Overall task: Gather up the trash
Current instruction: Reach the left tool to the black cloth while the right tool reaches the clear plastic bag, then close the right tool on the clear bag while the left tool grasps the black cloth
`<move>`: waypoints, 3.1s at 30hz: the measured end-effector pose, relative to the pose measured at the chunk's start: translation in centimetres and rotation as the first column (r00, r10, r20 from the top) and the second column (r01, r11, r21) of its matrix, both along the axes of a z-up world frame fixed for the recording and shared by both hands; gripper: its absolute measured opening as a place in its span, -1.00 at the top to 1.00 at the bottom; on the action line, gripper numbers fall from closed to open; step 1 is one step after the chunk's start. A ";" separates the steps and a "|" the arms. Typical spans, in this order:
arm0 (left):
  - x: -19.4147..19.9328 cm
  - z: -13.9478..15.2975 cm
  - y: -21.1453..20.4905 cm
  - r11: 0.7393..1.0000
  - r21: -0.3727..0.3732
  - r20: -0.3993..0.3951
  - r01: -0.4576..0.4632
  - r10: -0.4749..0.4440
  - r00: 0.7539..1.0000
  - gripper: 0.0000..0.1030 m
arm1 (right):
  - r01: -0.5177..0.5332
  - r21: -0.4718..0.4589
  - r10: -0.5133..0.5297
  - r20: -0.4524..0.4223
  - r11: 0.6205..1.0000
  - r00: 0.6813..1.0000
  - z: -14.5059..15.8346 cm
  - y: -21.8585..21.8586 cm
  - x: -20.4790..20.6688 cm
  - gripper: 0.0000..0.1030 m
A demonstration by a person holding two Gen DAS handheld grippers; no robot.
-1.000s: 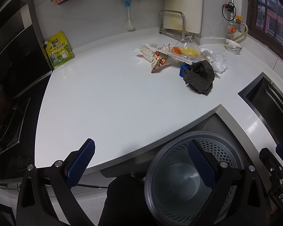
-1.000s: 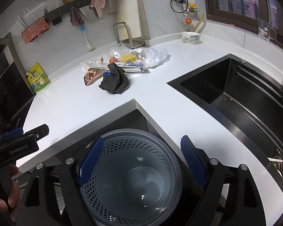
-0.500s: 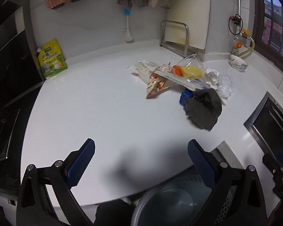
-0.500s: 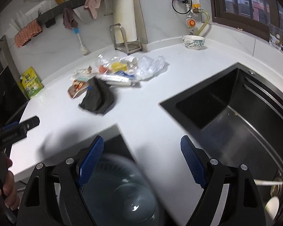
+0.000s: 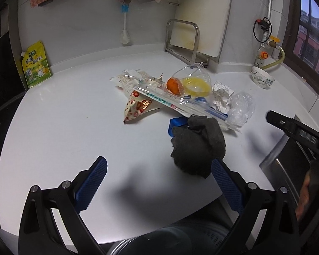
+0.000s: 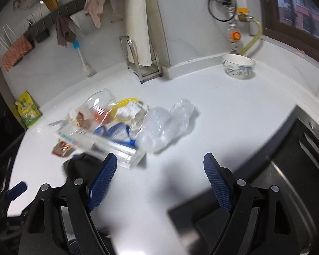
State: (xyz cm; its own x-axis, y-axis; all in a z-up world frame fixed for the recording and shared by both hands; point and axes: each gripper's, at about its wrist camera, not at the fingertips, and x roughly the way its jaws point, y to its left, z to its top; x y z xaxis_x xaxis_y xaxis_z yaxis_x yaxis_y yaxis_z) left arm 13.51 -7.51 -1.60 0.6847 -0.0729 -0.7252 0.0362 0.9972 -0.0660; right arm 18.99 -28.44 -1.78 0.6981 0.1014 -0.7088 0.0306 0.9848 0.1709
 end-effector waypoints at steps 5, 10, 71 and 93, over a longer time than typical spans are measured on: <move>1.2 -0.6 -0.6 0.999 -0.031 -0.001 -0.009 0.009 1.000 -0.88 | -0.015 -0.009 0.014 -0.059 1.000 0.998 -1.7 0.2 4.1 -0.55; 1.8 -1.1 -0.8 0.999 -0.028 0.000 -0.024 0.024 1.000 -0.88 | -0.027 -0.044 0.023 -0.090 0.999 0.996 -2.8 1.2 6.7 -0.55; 4.7 -3.9 -6.0 0.997 0.075 0.014 -0.013 0.012 1.000 -0.74 | 0.040 0.071 -0.040 0.008 0.997 0.999 -0.7 -3.4 -2.4 0.46; -1.4 0.5 -0.4 0.993 -0.017 0.039 0.114 -0.113 0.993 0.72 | 0.082 0.139 -0.087 0.028 0.987 0.996 0.8 -0.5 -11.0 0.46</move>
